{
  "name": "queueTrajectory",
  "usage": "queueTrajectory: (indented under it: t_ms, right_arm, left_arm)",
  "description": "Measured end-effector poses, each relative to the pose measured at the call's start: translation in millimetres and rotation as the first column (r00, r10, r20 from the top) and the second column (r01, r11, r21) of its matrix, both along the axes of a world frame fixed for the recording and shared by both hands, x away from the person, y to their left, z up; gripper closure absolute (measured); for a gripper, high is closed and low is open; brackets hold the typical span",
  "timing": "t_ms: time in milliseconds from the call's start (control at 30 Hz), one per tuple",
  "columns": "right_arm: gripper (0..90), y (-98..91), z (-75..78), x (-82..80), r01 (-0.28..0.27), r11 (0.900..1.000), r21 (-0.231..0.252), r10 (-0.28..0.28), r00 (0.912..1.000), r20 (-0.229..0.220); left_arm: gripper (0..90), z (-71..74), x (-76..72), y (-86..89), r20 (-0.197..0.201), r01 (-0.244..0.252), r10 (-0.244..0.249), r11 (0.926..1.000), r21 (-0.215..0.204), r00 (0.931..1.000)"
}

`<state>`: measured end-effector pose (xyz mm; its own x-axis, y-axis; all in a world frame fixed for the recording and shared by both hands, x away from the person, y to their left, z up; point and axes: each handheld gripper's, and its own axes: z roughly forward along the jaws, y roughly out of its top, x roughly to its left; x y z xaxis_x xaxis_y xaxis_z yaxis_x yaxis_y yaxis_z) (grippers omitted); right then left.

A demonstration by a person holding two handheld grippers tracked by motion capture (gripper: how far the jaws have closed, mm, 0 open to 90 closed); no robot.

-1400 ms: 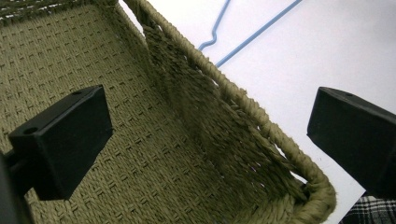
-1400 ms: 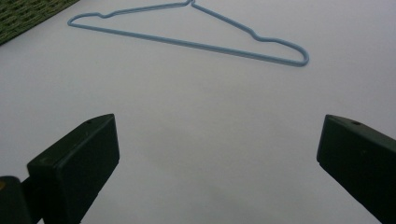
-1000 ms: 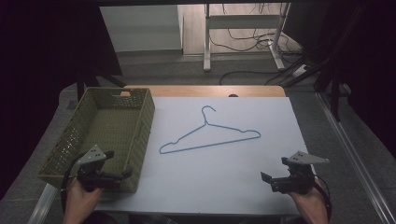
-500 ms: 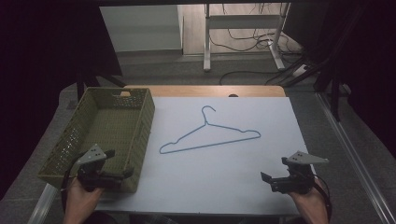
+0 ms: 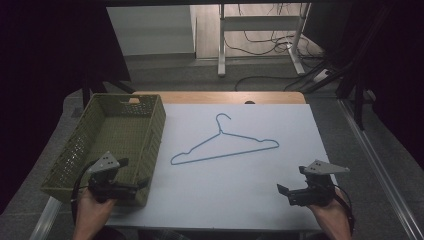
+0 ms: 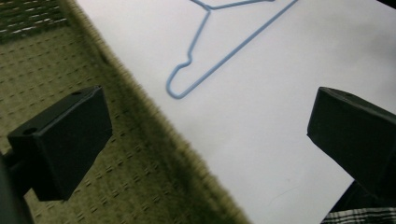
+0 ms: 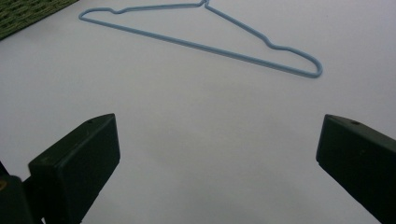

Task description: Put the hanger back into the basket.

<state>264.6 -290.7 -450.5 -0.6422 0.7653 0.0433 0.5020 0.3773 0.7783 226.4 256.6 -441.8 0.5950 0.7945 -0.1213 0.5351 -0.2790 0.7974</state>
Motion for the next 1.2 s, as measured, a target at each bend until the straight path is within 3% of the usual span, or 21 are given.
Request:
queueTrajectory:
  t_ms: [267, 467, 867, 900, 967, 1067, 1200]
  right_arm:
    - [0.0, 1.7, 7.0, 2.6, -0.004, 1.0, -0.001, 0.004, 0.9999, 0.016]
    - [0.0, 4.8, 10.5, 6.6, -0.029, 0.9993, 0.022, 0.029, 0.9996, 0.003]
    - [0.0, 14.9, 14.5, 12.9, -0.063, 0.998, -0.001, 0.063, 0.998, 0.001]
    - [0.0, 15.6, 15.3, 13.4, -0.064, 0.998, -0.003, 0.064, 0.998, 0.0]
    - [0.0, 17.0, 17.6, 15.0, -0.071, 0.9975, 0.001, 0.071, 0.9975, 0.004]
    - [0.0, 19.1, 21.5, 17.3, -0.077, 0.9969, 0.017, 0.077, 0.997, 0.006]
    - [0.0, 23.2, 26.1, 21.1, -0.088, 0.996, 0.015, 0.087, 0.996, 0.016]
  left_arm:
    - [0.0, 5.6, 4.3, -12.4, 0.01, 0.029, -0.029, 0.9996, -0.006, 0.9995]
    - [0.2, 10.2, 10.0, -26.1, 0.018, 0.058, -0.058, 0.9983, -0.011, 0.9982]
    - [0.5, 10.1, 19.8, -54.9, 0.007, 0.104, -0.104, 0.9943, 0.027, 0.9946]
    - [0.5, 11.6, 20.4, -57.1, 0.006, 0.107, -0.107, 0.9943, -0.002, 0.9942]
    - [0.5, 13.5, 22.0, -61.8, -0.002, 0.13, -0.13, 0.9908, -0.04, 0.9915]
    - [0.3, 15.2, 25.2, -74.1, 0.011, 0.158, -0.158, 0.9874, -0.001, 0.9874]
    - [0.2, 14.6, 31.7, -86.1, 0.011, 0.185, -0.185, 0.9828, -0.006, 0.9827]
